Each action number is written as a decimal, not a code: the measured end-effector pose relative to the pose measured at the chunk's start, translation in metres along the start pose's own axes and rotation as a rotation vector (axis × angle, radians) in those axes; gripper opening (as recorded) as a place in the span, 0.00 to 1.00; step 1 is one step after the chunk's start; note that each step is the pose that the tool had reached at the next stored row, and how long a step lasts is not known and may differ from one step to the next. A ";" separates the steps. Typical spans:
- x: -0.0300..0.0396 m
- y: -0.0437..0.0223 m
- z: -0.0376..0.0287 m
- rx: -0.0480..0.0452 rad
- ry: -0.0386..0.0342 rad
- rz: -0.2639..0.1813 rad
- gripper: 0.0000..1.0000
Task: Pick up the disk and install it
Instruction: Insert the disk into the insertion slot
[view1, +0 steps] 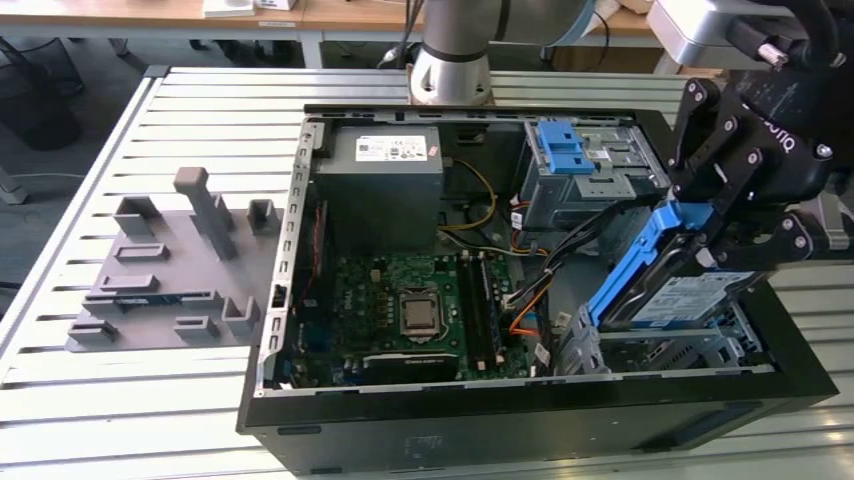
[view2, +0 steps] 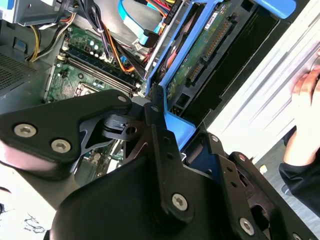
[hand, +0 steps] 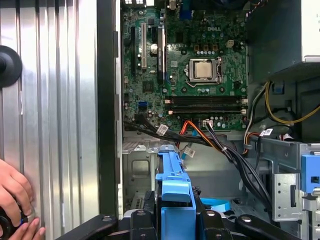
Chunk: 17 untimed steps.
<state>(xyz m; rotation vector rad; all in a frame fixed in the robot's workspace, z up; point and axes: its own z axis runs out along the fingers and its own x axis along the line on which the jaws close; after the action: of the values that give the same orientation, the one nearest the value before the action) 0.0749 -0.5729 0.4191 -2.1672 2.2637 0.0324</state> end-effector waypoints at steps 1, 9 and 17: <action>0.0001 0.0002 0.0010 0.0000 0.0000 0.000 0.36; 0.0009 0.0010 0.0062 0.0000 0.0001 0.000 0.36; 0.0013 0.0010 0.0096 0.0000 0.0000 0.000 0.36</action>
<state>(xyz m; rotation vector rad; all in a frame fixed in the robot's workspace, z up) 0.0738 -0.5739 0.4095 -2.1671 2.2637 0.0323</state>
